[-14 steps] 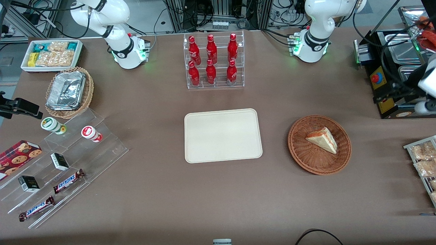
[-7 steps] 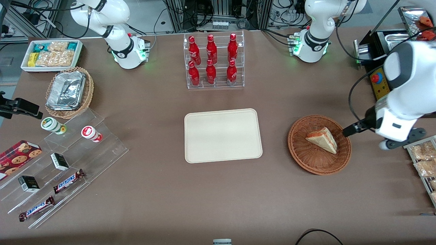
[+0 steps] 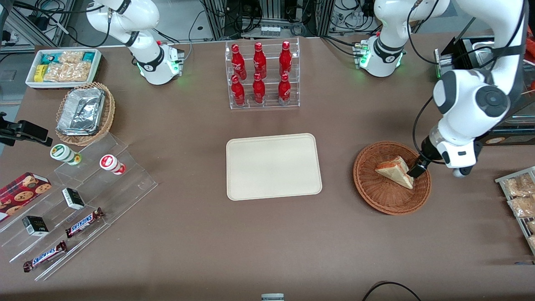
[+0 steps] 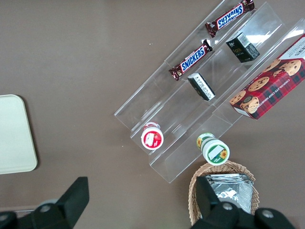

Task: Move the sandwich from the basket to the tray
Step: 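Lower the left gripper and close it on the wrapped sandwich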

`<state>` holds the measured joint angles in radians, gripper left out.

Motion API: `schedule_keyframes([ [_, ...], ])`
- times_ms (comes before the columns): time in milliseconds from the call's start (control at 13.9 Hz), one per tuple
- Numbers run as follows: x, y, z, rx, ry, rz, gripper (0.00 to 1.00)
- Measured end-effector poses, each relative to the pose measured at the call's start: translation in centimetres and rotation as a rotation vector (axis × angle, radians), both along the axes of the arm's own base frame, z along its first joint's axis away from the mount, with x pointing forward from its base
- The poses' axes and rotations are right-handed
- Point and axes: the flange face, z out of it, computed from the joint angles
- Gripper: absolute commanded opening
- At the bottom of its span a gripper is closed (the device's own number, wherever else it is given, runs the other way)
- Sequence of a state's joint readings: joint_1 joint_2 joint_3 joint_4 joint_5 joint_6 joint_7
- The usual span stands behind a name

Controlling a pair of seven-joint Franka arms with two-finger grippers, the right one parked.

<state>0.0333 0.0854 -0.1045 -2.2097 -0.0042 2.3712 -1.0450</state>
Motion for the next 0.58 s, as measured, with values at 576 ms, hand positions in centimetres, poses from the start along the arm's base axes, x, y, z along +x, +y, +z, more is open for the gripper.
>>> schedule_keyframes([
  [576, -1.0, 0.2, -6.3, -0.013, 0.012, 0.08, 1.0],
])
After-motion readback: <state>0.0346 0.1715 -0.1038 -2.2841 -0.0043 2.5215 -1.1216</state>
